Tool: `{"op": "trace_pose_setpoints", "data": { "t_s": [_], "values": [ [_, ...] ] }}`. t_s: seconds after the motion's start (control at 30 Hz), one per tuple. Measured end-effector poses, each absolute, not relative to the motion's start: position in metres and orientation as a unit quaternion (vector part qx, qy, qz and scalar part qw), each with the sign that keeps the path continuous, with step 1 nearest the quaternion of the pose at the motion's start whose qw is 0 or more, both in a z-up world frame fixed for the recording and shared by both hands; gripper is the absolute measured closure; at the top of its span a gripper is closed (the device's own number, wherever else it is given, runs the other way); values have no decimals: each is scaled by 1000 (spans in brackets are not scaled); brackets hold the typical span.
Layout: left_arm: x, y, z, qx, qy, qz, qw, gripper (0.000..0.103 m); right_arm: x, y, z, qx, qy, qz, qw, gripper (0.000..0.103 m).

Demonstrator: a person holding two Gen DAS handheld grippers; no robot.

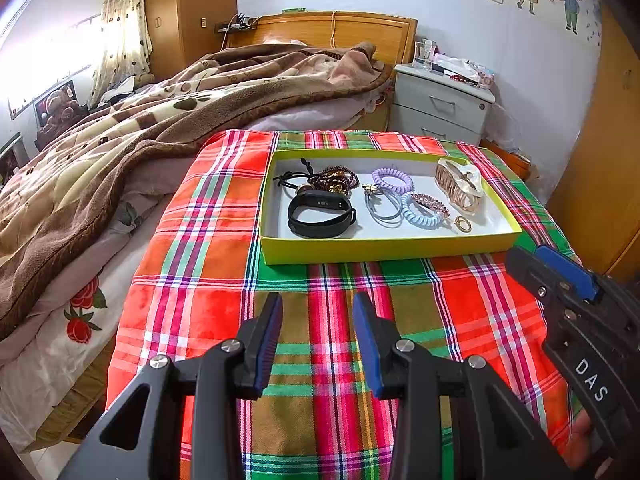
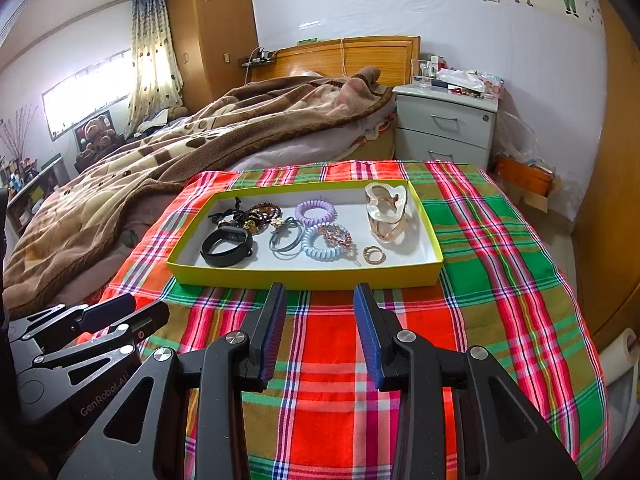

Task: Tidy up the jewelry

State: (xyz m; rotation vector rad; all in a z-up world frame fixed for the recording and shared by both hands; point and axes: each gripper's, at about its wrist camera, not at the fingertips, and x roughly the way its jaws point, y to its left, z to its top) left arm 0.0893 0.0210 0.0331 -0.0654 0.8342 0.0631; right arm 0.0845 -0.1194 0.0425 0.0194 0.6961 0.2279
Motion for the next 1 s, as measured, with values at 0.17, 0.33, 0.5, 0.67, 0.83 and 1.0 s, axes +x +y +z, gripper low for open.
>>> {"op": "trace_pose_setpoints", "data": {
  "t_s": [0.17,0.33,0.5,0.67,0.83,1.0],
  "values": [
    [89,21,34,-31,407,30,912,65,84,-119,42,10,340,112,934,67],
    [90,20,34,-32,407,30,912,65,84,-120,42,10,341,111,934,67],
    [92,20,33,-35,410,29,911,65,84,-120,41,10,341,111,933,67],
    [92,20,32,-35,413,28,910,65,84,-121,41,11,341,111,933,67],
    [92,20,32,-35,413,29,910,65,85,-121,40,11,342,110,933,67],
    [92,20,31,-35,412,29,910,65,85,-121,40,11,343,110,933,67]
  ]
}}
